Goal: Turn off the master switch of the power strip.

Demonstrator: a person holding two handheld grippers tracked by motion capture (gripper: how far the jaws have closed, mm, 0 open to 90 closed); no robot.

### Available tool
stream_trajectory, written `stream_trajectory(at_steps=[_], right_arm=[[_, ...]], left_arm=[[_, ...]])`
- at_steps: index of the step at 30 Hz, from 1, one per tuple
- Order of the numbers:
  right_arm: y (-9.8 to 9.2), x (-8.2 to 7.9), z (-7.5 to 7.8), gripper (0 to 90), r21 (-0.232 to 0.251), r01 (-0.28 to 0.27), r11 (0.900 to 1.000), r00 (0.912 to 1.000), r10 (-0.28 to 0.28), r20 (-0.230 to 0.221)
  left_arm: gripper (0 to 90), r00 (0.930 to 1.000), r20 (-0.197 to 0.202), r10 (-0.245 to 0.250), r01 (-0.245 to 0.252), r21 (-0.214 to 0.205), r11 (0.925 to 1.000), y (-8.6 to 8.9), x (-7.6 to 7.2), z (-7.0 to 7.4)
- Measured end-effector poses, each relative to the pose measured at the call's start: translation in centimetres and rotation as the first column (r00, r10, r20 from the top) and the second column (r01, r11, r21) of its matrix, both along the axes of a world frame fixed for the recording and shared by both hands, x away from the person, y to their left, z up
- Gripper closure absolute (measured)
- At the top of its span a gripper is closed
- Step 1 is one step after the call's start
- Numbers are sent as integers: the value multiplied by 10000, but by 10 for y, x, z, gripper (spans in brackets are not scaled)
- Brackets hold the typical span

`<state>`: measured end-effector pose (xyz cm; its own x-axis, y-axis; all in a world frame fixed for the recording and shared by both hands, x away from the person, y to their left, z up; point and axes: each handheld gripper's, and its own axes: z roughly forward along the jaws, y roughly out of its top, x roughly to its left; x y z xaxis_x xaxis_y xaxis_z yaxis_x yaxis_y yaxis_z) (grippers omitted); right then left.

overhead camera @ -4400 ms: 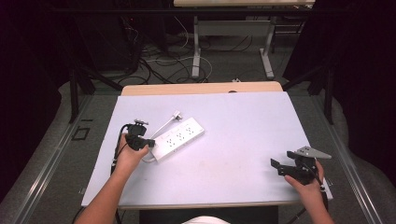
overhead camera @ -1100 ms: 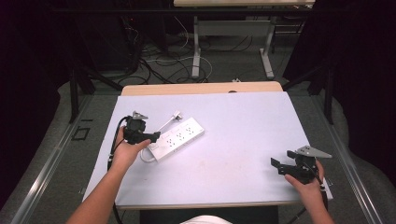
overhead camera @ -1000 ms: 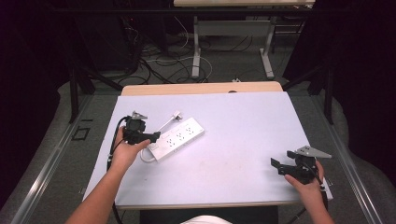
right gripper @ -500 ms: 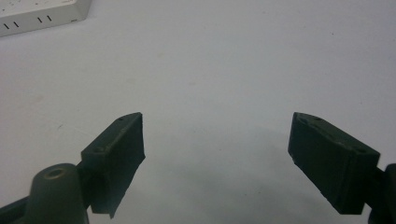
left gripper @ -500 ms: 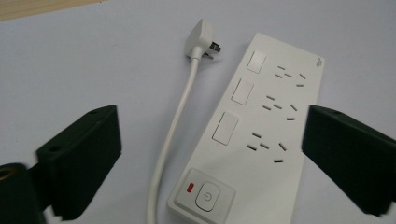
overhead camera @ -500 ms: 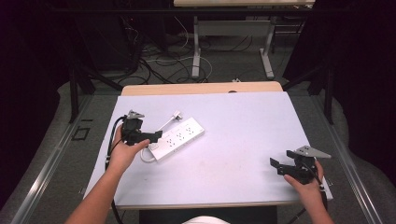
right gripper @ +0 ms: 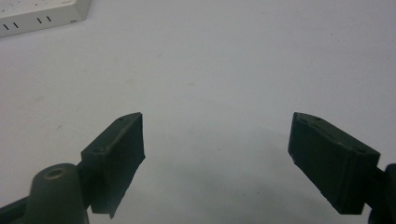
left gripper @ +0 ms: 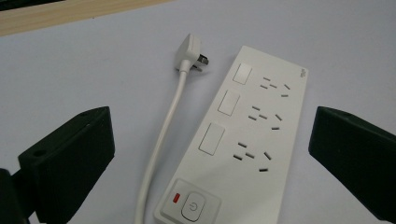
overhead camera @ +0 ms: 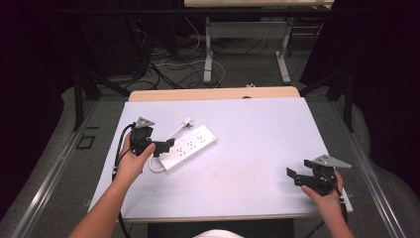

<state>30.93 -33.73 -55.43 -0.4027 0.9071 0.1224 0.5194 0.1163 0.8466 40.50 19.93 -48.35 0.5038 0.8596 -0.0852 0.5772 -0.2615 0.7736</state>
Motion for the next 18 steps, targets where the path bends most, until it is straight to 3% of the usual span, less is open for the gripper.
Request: stream_trajectory(at_steps=[1, 4, 5, 7, 8, 10, 12, 18], right_arm=[[0, 0, 0, 178, -2, 2, 10000, 10000, -2, 0], [0, 0, 0, 178, -6, 54, 10000, 9999, -54, 104], [1, 1, -1, 178, 47, 77, 10000, 9997, -78, 241], [0, -1, 1, 178, -44, 37, 10000, 10000, -37, -15], [1, 1, -1, 178, 60, 117, 9999, 9996, -118, 240], [0, 0, 0, 178, 7, 79, 10000, 9999, -79, 93], [-1, -1, 1, 178, 36, 26, 10000, 10000, -26, 18], [0, 0, 1, 178, 19, 89, 10000, 9998, -89, 158]], left_arm=[[5, 9998, -156, -109, 110, 55, 9999, 0, 0, 2], [5, 9999, 114, -30, 31, -85, 10000, -2, -2, 2], [5, 9999, -102, -127, 126, -79, 9999, -2, -3, 4], [5, 10000, 96, -3, 6, -218, 9998, -3, -6, 6], [7, 9999, 104, -18, 21, -270, 9996, -3, -7, 7], [9, 9997, 237, 0, 14, -586, 9983, -4, -10, 10], [9, 9998, 91, -203, 208, -578, 9981, -2, -14, 14], [18, 9996, 212, -185, 200, -745, 9970, 0, -25, 16]])
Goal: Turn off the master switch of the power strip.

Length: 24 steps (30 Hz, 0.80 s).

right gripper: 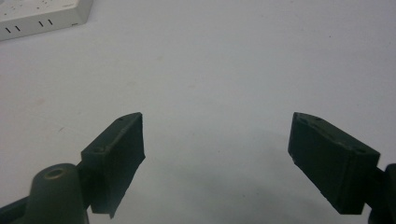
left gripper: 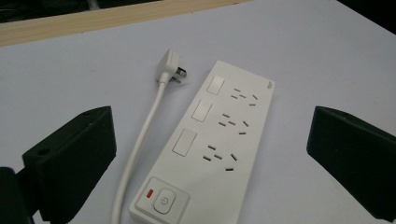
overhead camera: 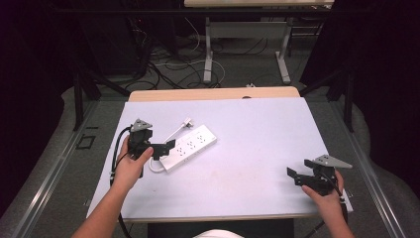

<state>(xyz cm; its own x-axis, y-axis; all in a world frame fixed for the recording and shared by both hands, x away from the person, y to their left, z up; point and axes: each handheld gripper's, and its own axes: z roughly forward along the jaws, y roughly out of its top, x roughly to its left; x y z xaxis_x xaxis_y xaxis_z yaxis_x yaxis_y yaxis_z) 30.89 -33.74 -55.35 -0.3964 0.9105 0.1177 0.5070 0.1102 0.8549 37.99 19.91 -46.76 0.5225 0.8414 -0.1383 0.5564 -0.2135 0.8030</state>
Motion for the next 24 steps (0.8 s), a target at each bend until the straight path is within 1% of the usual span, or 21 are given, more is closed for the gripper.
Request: stream_trajectory(at_steps=[5, 10, 11, 12, 13, 16, 18, 20, 22, 24], right_arm=[[0, 0, 0, 178, -1, 36, 10000, 10000, -36, 5], [0, 0, 1, 178, 16, 48, 10000, 10000, -48, 10], [0, -1, 1, 178, 46, -48, 10000, 10000, 48, -77], [0, -1, 1, 178, 11, 33, 10000, 10000, -33, -27], [0, -1, 2, 178, 43, -66, 10000, 10000, 66, -55], [0, -1, 2, 178, 53, 21, 10000, 10000, -20, -41], [-1, -1, 2, 178, 44, -41, 10000, 10000, 41, -57], [0, -1, 2, 178, 73, 27, 10000, 10000, -26, -34], [0, -1, 2, 178, 60, -52, 10000, 10000, 52, -20], [0, -1, 2, 178, 40, 3, 10000, 10000, -4, 40]], left_arm=[[24, 9999, 112, -36, 37, -57, 10000, 5, -10, 1], [30, 9996, 252, 111, -108, -114, 9999, 12, -22, 2], [32, 9996, 266, 130, -127, -111, 9999, 14, -24, 2], [33, 9993, 309, 198, -195, -101, 9998, 16, -27, 2], [35, 9992, 313, 268, -264, -133, 9996, 18, -29, 2], [37, 9985, 358, 412, -402, -271, 9988, 26, -37, 1], [37, 9979, 361, 537, -524, -349, 9980, 31, -41, -1], [37, 9973, 384, 630, -619, -289, 9977, 37, -45, -2], [38, 9962, 379, 781, -765, -420, 9962, 41, -49, -5], [38, 9946, 427, 942, -919, -546, 9943, 47, -52, -7]])
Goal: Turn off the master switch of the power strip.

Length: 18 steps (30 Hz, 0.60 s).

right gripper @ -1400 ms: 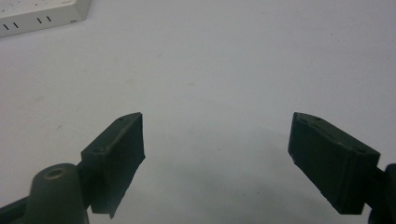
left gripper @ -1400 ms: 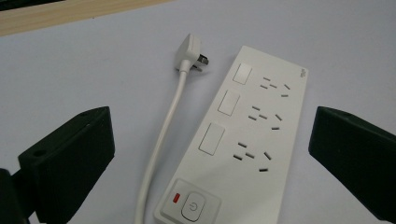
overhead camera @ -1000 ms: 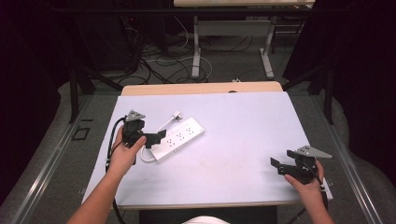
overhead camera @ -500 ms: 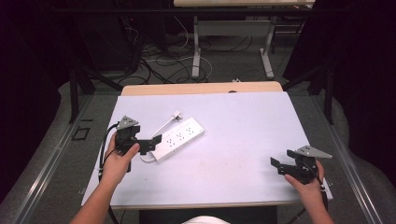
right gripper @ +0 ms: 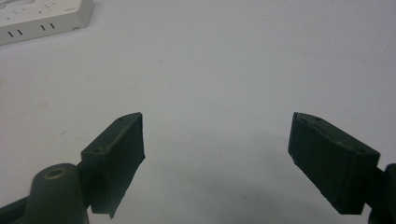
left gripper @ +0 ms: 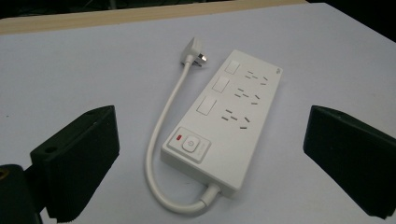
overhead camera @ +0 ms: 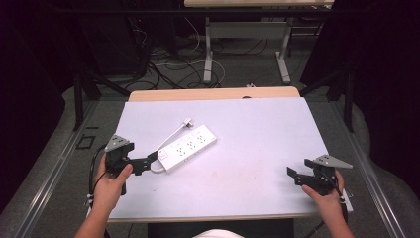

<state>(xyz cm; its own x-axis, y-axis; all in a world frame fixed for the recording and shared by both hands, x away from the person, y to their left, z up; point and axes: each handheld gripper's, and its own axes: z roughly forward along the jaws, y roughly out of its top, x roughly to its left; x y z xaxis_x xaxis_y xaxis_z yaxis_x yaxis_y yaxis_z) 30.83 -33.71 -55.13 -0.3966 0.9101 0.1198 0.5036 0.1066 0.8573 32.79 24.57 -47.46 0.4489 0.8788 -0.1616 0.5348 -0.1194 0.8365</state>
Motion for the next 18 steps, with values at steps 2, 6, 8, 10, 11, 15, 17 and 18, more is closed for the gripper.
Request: stream_trajectory(at_steps=[2, 6, 8, 10, 11, 15, 17, 18], right_arm=[[0, 0, 0, 178, 11, -38, 10000, 10000, 38, -47], [0, -1, 1, 178, 49, -33, 10000, 9999, 34, -108], [-1, -1, 1, 178, 39, -28, 10000, 10000, 29, -50], [-1, -1, 1, 178, 26, -11, 10000, 10000, 11, -47], [-1, -1, 1, 178, 14, -20, 10000, 10000, 20, -53], [-1, -1, 1, 178, 23, -2, 10000, 10000, 2, -47], [-1, -1, 1, 178, 52, 28, 10000, 10000, -28, -55], [-1, -1, 1, 178, 37, 22, 10000, 10000, -22, -56]], left_arm=[[38, 9999, -3, 151, -151, -121, 9998, 4, -3, -3], [38, 9986, -37, 518, -519, -174, 9985, 13, -9, -11], [42, 9970, -72, 765, -765, -117, 9970, 19, -12, -15], [42, 9952, -162, 963, -966, -231, 9951, 25, -15, -21], [43, 9946, -204, 1021, -1026, -259, 9944, 27, -16, -24], [44, 9908, -418, 1289, -1306, -398, 9906, 36, -20, -36], [44, 9893, -408, 1401, -1419, -451, 9889, 39, -21, -42], [44, 9890, -453, 1410, -1429, -438, 9888, 41, -22, -46]])
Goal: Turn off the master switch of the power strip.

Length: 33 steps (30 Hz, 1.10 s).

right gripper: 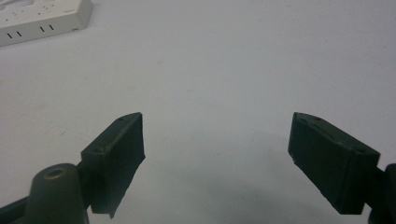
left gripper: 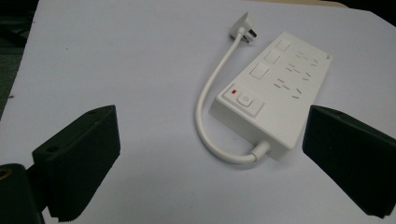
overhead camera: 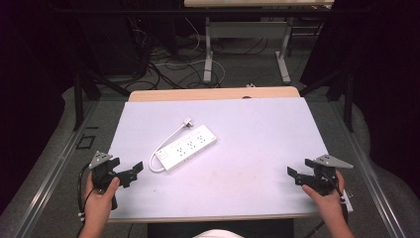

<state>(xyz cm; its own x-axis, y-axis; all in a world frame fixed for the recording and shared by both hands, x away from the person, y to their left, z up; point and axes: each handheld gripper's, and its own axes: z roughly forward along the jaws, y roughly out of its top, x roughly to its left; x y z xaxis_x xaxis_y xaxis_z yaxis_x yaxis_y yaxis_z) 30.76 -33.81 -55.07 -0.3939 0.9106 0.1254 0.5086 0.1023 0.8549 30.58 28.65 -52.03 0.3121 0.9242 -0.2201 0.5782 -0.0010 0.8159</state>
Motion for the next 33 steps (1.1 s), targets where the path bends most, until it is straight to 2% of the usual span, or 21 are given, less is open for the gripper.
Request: stream_trajectory(at_steps=[7, 12, 16, 17, 20, 24, 27, 30, 33], right_arm=[[-1, 0, -1, 178, -68, -40, 10000, 10000, 41, 29], [-1, 1, -2, 178, -39, -42, 10000, 10000, 42, -3], [-2, 1, -2, 178, -98, -89, 9999, 10000, 89, 4], [-2, 2, -3, 178, -86, 5, 10000, 9997, -3, 232], [-3, 0, -1, 178, -6, -3, 10000, 10000, 3, -25], [-4, 1, -2, 178, -97, 73, 9999, 9999, -72, 105], [-4, 0, -1, 178, -63, -19, 10000, 10000, 19, -16], [-4, 0, -1, 178, -142, -38, 9999, 9999, 37, -108], [-3, 1, -2, 178, -89, -39, 10000, 10000, 39, -16]], left_arm=[[44, 10000, 10, 88, -88, -237, 9997, 6, -3, -17], [44, 9999, 22, 167, -166, -108, 9998, 9, -3, -25], [44, 9999, 65, 122, -123, 204, 9997, 12, -1, -31], [44, 9999, 21, 131, -132, 221, 9997, 12, 0, -32], [44, 9999, -22, 160, -159, 290, 9995, 14, 1, -36], [44, 9997, -225, 135, -128, 321, 9994, 13, 2, -41], [44, 9995, -296, 64, -55, 314, 9995, 11, 2, -43], [45, 9996, -278, 25, -14, 406, 9992, 10, 2, -43], [45, 9996, -267, 52, -41, 415, 9991, 10, 2, -43]])
